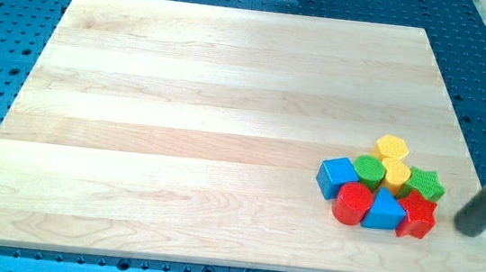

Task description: Place the red star top left of the board

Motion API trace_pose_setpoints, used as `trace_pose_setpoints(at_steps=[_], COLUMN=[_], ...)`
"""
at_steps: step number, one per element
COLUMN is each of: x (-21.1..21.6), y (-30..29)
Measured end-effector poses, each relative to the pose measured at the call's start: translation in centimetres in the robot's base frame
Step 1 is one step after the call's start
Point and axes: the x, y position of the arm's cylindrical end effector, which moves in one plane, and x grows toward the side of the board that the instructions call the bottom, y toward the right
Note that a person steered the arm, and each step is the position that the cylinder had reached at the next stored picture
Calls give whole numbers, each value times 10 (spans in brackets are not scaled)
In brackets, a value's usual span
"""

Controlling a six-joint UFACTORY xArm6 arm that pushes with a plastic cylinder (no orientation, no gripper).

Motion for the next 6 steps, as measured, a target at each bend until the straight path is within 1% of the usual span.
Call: trace_pose_setpoints(at_steps=[2, 3, 4, 5, 6], x=[6, 5, -7, -6, -6], y=[-26, -61, -71, -75, -109])
